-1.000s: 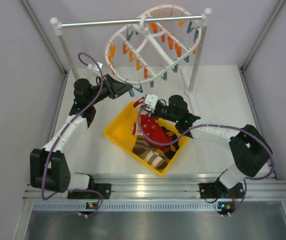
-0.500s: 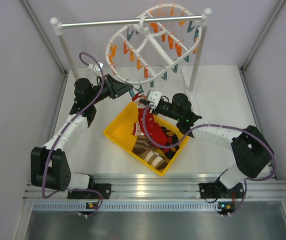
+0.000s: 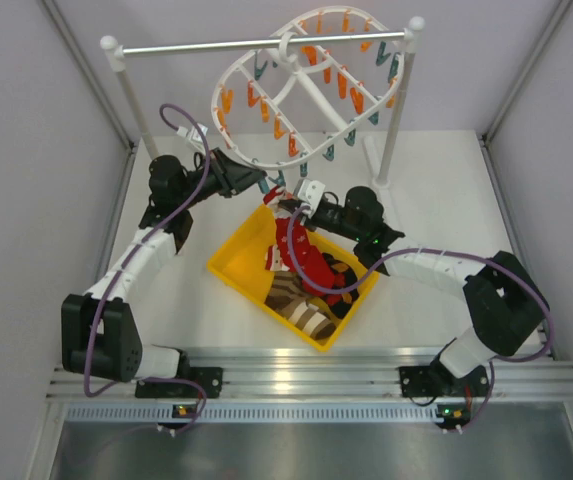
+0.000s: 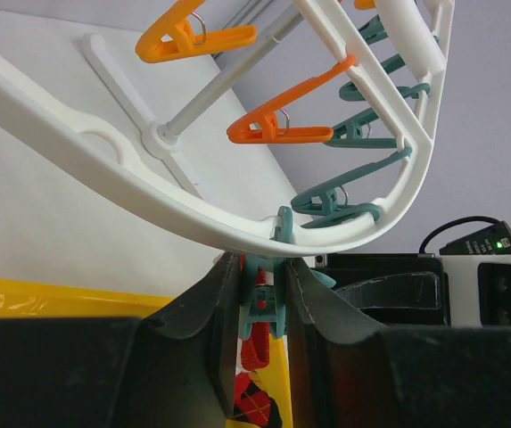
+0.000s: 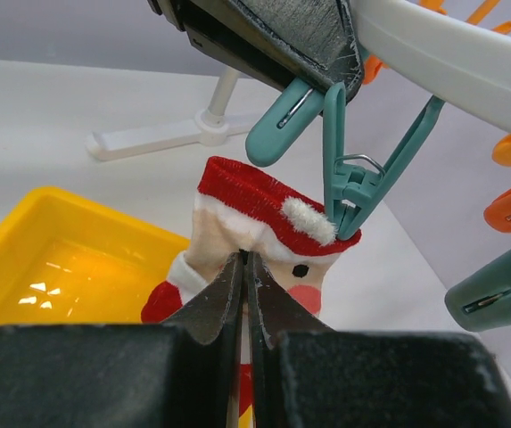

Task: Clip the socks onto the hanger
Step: Clamp the sock onto the hanger.

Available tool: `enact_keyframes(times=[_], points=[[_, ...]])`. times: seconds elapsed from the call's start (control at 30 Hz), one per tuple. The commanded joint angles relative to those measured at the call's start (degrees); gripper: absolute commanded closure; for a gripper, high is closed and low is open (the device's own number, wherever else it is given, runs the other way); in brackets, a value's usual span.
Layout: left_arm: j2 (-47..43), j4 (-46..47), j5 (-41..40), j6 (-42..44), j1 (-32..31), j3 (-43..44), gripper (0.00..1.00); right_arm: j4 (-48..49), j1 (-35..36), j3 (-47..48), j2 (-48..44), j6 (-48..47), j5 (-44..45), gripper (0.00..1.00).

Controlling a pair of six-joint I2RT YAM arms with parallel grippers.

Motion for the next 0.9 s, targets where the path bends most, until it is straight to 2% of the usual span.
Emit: enact_keyframes(times=[0.0, 0.6, 0.87], points=[[0.8, -2.18, -0.09, 0.64, 0.4, 1.59, 1.0, 3.3, -0.23, 3.04, -2.84, 3.16, -1.76, 1.0], [1.33, -2.79, 0.26, 0.91, 0.31, 2.47, 1.0, -1.18, 2.32, -0.12, -2.84, 6.86, -4.4, 1.0], [1.06, -3.23, 0.87, 1.69, 0.4, 2.29, 1.0, -0.39, 0.91, 3.13, -2.05, 6.5, -3.43, 1.0]])
